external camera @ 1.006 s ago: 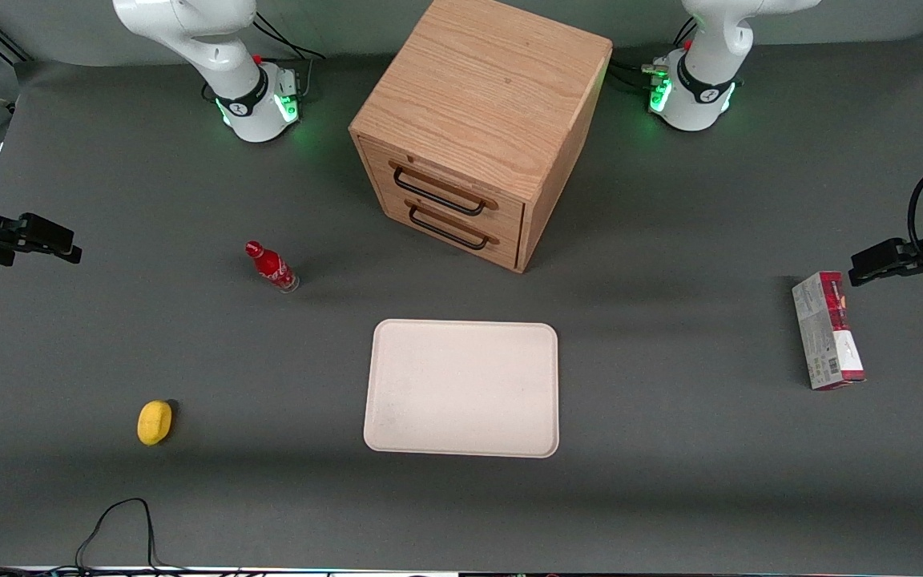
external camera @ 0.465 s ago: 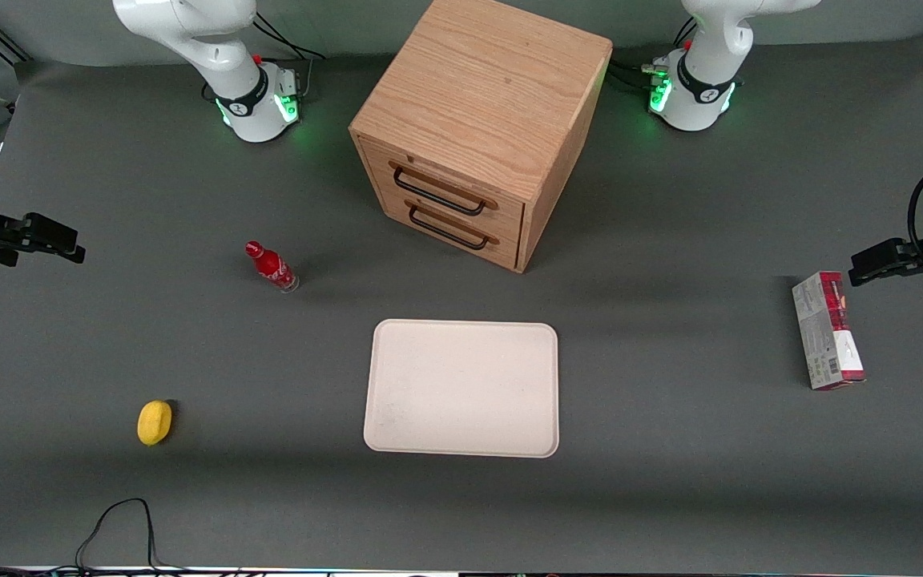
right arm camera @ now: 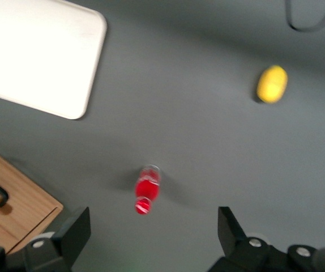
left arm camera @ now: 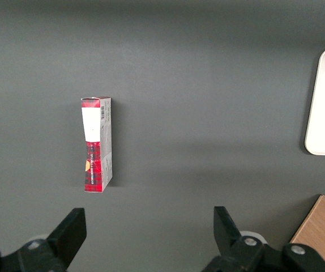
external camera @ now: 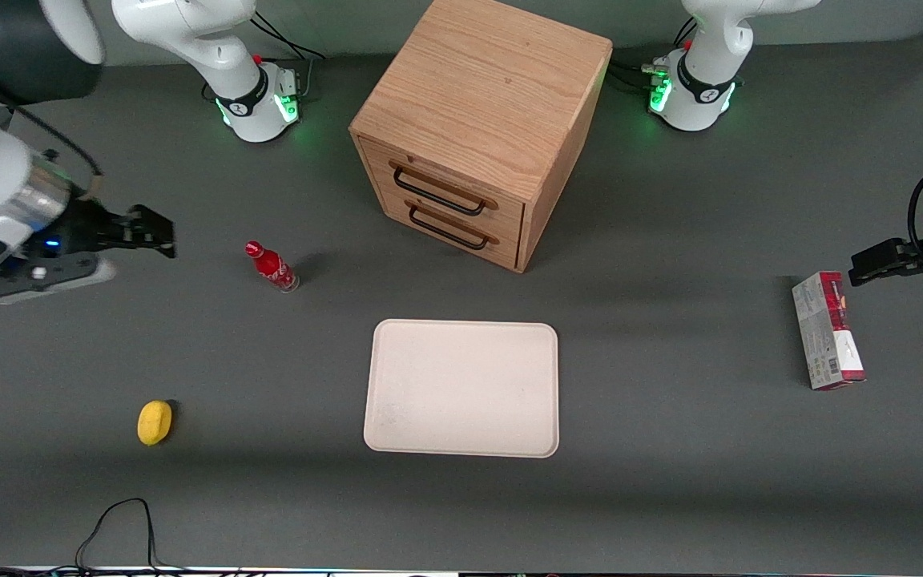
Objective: Open upper drawer
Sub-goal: 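Move the right gripper toward the upper drawer's black handle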
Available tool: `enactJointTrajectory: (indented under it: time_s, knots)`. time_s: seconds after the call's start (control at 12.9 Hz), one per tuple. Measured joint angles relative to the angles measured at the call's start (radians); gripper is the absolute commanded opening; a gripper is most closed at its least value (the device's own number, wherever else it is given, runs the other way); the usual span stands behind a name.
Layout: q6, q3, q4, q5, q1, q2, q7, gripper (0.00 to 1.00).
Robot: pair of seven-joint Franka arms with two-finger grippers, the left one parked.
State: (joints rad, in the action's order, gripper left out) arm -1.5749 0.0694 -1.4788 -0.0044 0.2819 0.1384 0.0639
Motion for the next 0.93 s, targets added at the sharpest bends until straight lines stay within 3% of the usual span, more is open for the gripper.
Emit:
enactJointTrajectory:
  time_s: [0.62, 0.93]
  knots:
    - [-0.023, -0.012, 0.138, 0.011, 0.359, 0.180, 0.000, 1.00]
    - [-0.029, -0.056, 0.145, 0.044, 0.405, 0.183, 0.033, 1.00]
